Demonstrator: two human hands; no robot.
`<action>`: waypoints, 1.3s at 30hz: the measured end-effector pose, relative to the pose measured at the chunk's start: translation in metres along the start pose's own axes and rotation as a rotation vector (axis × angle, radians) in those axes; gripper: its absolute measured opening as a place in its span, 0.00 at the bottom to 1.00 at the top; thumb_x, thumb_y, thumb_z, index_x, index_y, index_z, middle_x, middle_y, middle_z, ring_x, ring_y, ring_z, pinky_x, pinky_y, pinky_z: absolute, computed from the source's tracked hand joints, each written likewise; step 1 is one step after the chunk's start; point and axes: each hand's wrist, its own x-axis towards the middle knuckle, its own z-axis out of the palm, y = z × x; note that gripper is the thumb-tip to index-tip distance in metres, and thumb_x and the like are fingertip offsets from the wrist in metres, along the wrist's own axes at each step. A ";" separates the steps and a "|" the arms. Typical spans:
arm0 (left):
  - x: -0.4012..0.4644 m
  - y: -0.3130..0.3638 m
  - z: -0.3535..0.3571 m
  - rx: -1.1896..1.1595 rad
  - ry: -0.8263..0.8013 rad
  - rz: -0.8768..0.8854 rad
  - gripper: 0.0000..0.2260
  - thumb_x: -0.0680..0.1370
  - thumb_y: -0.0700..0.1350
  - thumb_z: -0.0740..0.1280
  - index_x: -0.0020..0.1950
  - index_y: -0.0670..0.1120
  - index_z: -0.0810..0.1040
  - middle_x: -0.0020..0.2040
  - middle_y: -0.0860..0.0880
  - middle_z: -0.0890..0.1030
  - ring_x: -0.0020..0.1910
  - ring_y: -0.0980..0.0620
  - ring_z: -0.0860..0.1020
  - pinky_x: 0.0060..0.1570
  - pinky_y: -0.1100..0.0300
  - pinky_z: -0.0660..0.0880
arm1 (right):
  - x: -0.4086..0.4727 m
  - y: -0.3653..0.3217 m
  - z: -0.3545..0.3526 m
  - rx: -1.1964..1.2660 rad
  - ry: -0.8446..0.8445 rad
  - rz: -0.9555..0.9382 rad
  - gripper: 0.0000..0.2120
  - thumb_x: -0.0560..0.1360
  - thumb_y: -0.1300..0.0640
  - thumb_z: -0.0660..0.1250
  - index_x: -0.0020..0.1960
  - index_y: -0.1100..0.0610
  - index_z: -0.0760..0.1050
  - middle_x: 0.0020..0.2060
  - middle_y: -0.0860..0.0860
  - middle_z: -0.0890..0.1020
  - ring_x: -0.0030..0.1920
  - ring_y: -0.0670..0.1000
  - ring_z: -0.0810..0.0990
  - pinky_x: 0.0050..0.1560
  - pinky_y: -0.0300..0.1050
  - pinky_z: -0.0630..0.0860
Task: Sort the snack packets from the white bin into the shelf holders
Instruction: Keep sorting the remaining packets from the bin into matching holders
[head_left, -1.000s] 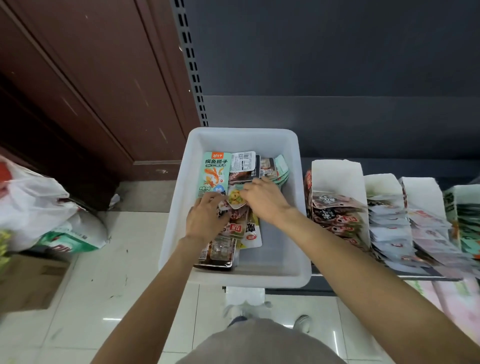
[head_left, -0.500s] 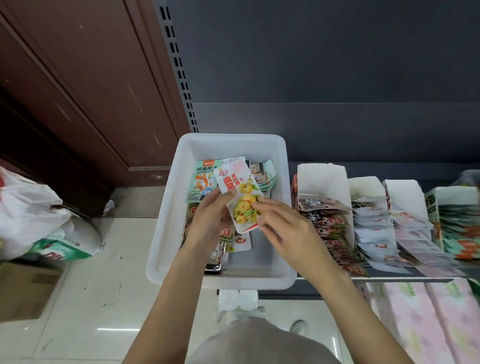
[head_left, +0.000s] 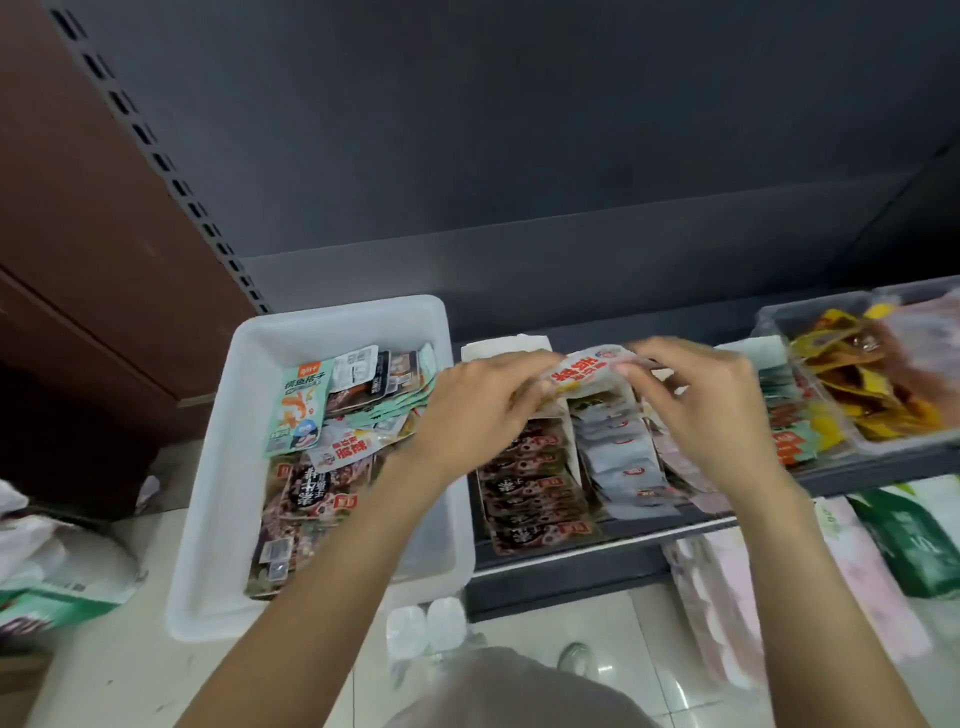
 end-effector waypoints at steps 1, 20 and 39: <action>0.009 0.006 0.011 -0.029 0.028 0.004 0.09 0.79 0.48 0.62 0.57 0.52 0.78 0.49 0.55 0.83 0.44 0.54 0.80 0.38 0.61 0.72 | -0.003 0.007 -0.007 -0.025 0.050 -0.018 0.03 0.76 0.60 0.68 0.49 0.57 0.81 0.42 0.46 0.82 0.40 0.44 0.79 0.40 0.49 0.78; 0.078 0.055 0.153 -0.226 -0.091 -0.142 0.11 0.78 0.51 0.63 0.47 0.48 0.84 0.42 0.52 0.84 0.39 0.53 0.80 0.46 0.54 0.75 | -0.030 0.124 -0.046 -0.311 0.109 0.093 0.10 0.75 0.65 0.66 0.54 0.57 0.82 0.47 0.52 0.85 0.41 0.53 0.84 0.34 0.45 0.79; 0.025 0.043 0.052 0.028 0.138 0.053 0.09 0.76 0.48 0.65 0.53 0.49 0.82 0.45 0.54 0.84 0.45 0.55 0.79 0.53 0.59 0.69 | -0.018 0.032 -0.015 0.020 -0.080 0.104 0.18 0.74 0.65 0.58 0.59 0.56 0.78 0.50 0.50 0.83 0.49 0.49 0.82 0.51 0.45 0.78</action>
